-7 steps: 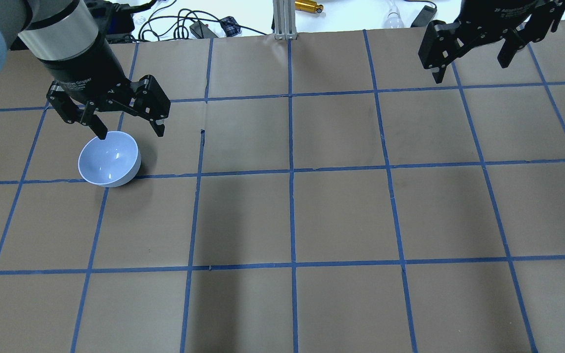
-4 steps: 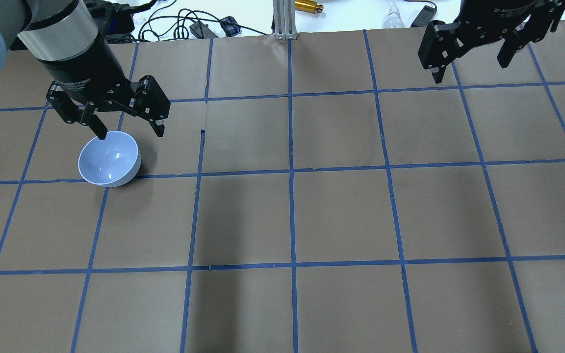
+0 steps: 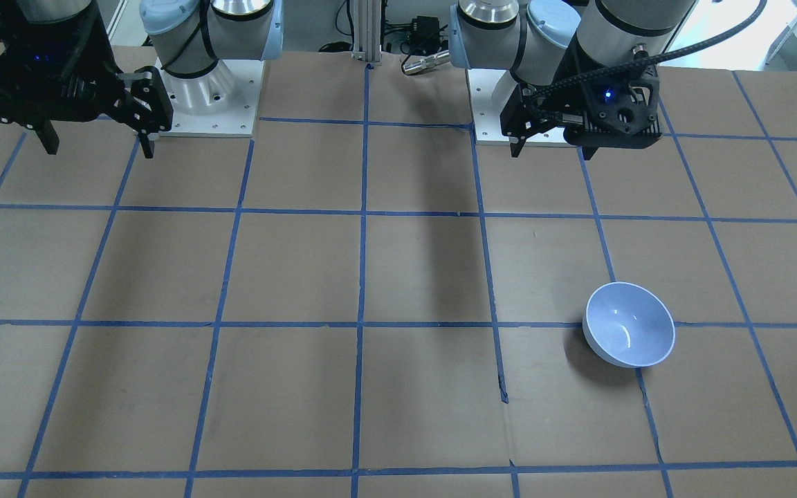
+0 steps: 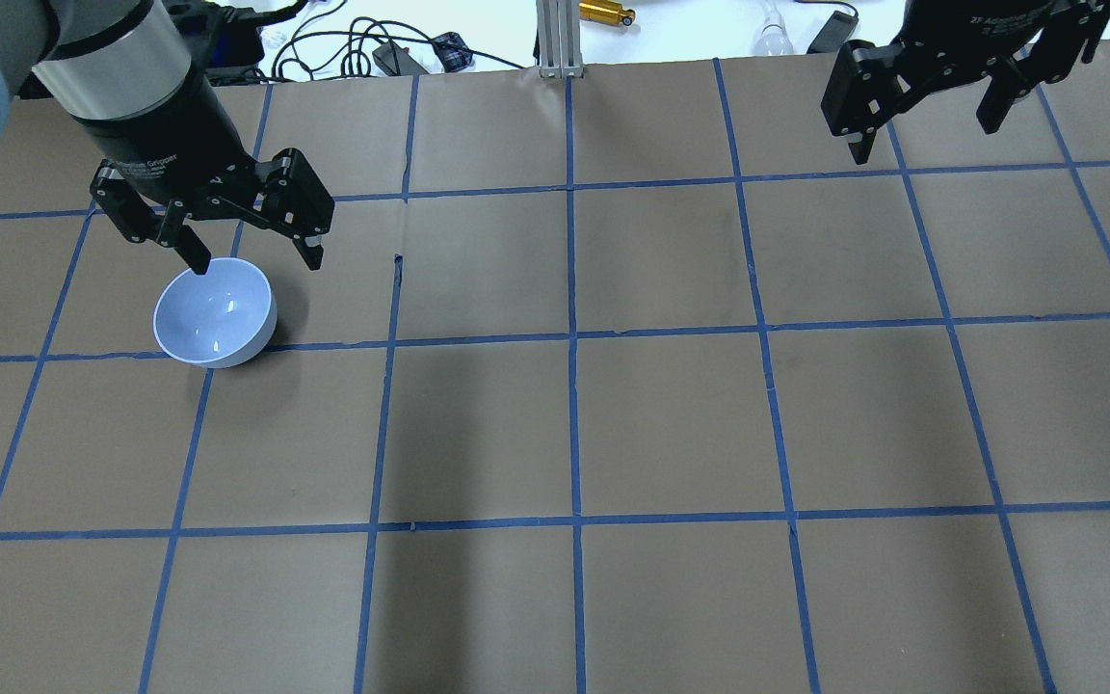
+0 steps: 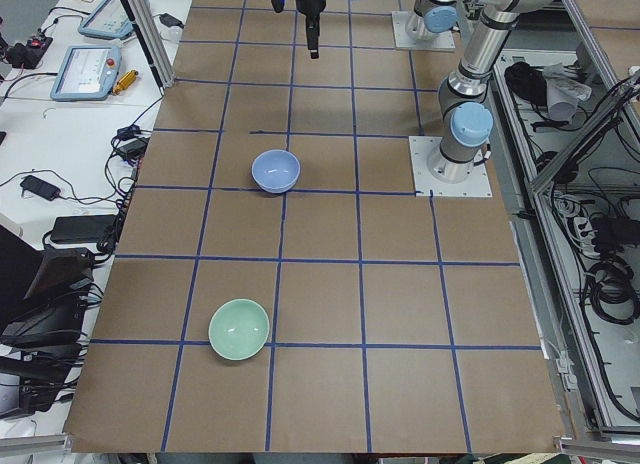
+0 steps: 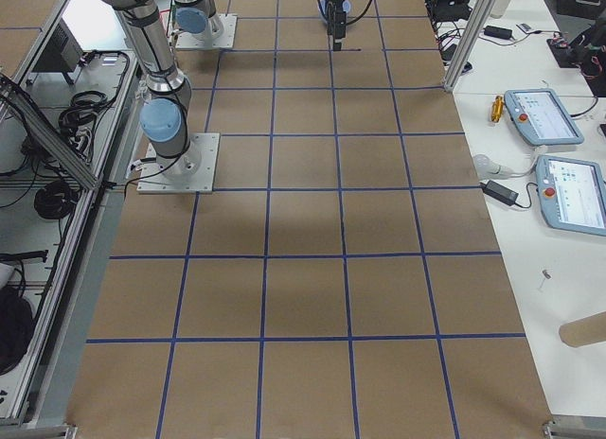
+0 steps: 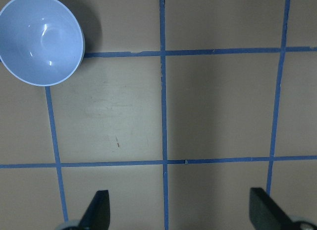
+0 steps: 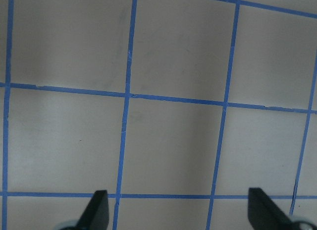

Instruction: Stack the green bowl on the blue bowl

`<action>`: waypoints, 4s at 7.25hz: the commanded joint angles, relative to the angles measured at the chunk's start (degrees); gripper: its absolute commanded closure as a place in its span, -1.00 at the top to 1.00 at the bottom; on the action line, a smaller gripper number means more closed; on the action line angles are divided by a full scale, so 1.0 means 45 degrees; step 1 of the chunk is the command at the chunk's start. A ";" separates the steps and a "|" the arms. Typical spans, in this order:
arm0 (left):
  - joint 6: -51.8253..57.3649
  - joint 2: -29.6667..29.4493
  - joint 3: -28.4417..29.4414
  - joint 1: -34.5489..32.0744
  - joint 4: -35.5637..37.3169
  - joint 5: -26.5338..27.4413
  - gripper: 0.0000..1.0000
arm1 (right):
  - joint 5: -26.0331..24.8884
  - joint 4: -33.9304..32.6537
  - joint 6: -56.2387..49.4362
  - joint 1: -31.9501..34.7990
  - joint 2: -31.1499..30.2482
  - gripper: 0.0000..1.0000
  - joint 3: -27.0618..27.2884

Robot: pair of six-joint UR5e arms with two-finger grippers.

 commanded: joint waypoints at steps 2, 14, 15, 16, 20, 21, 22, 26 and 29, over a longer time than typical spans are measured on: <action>0.0015 -0.0041 -0.0022 0.0014 -0.0024 0.0054 1.00 | 0.0000 0.0000 0.0000 0.0004 0.0000 1.00 0.0000; 1.3891 -0.1327 0.0173 0.6123 0.1633 0.0347 1.00 | 0.0000 0.0000 0.0000 0.0003 0.0000 1.00 0.0000; 1.5100 -0.1639 0.0154 0.6804 0.2100 0.0347 1.00 | 0.0000 0.0000 0.0000 0.0004 0.0000 1.00 0.0000; 1.6795 -0.2106 0.0154 0.7584 0.2588 0.0328 1.00 | 0.0000 0.0000 0.0000 0.0004 0.0000 1.00 0.0000; 2.1779 -0.4175 0.0368 0.9892 0.5126 0.0347 1.00 | 0.0000 0.0000 0.0000 0.0004 0.0000 1.00 0.0000; 2.2759 -0.4703 0.0640 1.0264 0.5383 0.0289 1.00 | 0.0000 0.0000 0.0000 0.0004 0.0000 1.00 0.0000; 2.3387 -0.5192 0.1145 1.0500 0.5463 0.0269 1.00 | 0.0000 0.0000 0.0000 -0.0016 0.0000 1.00 0.0000; 2.6374 -0.7146 0.2614 1.1201 0.6750 0.0113 1.00 | 0.0000 0.0000 0.0000 0.0004 0.0000 1.00 0.0000; 2.7278 -0.8221 0.3451 1.1537 0.6948 -0.0219 1.00 | 0.0000 0.0000 0.0000 0.0004 0.0000 1.00 0.0000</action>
